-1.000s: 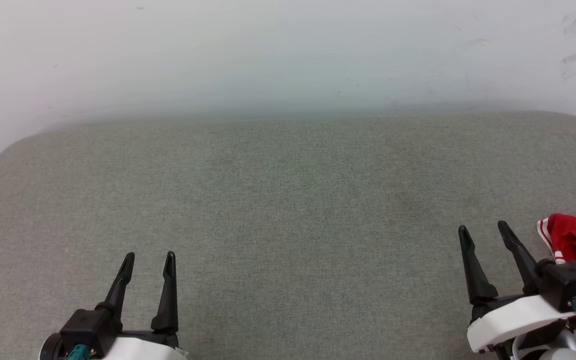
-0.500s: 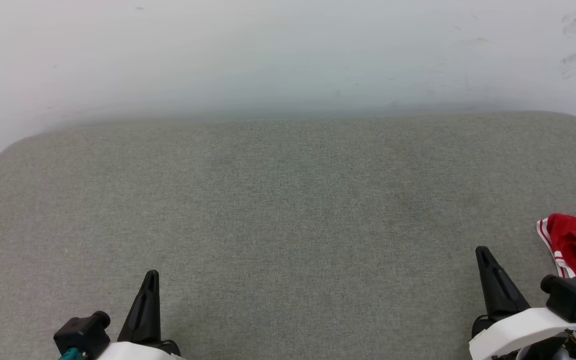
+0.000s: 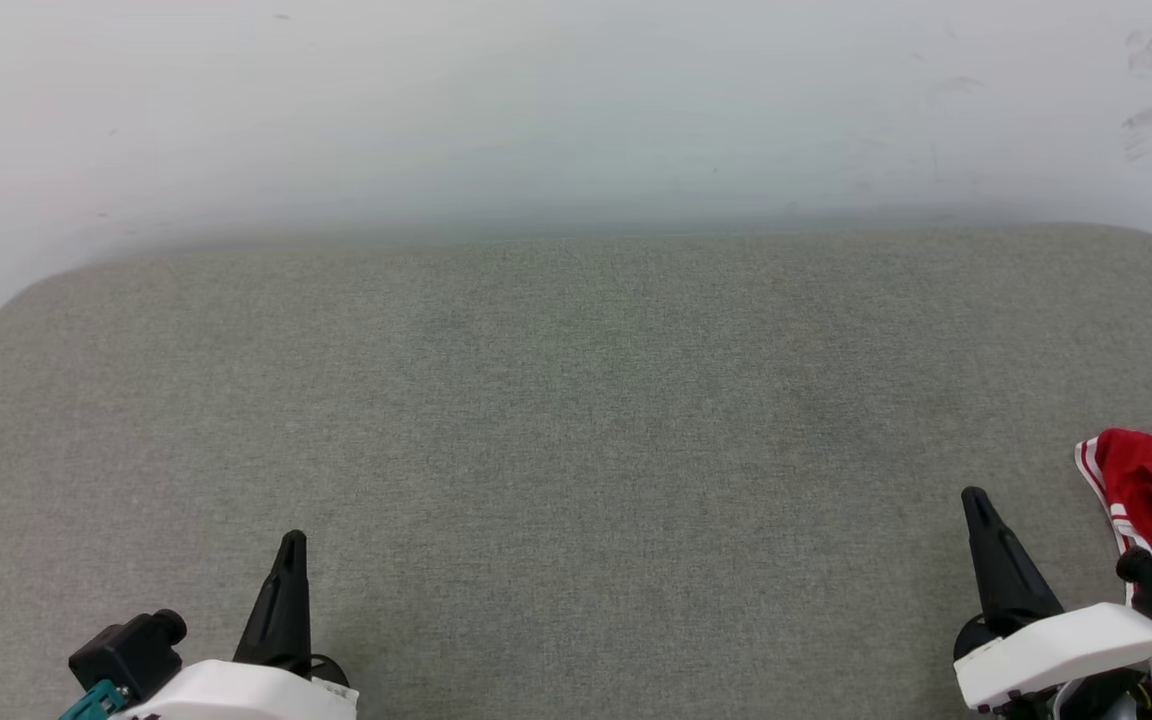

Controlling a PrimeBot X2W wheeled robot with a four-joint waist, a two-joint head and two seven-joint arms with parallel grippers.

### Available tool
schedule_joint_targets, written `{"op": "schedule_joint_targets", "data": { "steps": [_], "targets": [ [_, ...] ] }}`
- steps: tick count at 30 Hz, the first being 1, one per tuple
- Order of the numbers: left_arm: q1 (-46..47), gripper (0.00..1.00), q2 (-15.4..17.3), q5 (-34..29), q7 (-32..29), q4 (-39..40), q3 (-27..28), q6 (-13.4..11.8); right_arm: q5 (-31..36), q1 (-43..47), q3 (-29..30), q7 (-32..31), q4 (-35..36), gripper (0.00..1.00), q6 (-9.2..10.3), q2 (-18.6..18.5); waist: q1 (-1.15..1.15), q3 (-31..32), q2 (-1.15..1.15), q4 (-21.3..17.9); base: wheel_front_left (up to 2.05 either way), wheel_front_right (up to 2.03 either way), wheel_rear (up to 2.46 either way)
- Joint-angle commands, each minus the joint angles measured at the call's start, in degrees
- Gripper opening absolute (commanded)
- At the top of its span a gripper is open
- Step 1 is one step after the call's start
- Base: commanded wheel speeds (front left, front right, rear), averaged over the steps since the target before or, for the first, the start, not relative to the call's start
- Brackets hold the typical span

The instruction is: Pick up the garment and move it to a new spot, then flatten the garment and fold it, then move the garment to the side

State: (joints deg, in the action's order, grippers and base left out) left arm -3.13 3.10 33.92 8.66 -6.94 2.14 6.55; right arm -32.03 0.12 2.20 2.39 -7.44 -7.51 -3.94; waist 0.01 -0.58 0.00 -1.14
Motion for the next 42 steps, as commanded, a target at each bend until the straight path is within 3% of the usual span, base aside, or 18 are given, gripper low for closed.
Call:
{"op": "schedule_joint_targets", "data": {
  "steps": [1,42],
  "targets": [
    [1.6,0.0,0.1,2.3,-0.6,0.4,0.3,0.2,-2.5,-1.9,0.3,-0.4,0.5,0.0,0.0,0.0,0.0,0.0,0.0,0.0,0.0,0.0,0.0],
    [5.8,0.0,0.0,31.1,-8.1,-3.4,2.5,0.6,-32.1,-4.5,2.4,-4.8,-3.1,0.0,0.01,0.6,0.0,0.2,0.0,0.5,0.0,0.0,0.0]
  ]
}}
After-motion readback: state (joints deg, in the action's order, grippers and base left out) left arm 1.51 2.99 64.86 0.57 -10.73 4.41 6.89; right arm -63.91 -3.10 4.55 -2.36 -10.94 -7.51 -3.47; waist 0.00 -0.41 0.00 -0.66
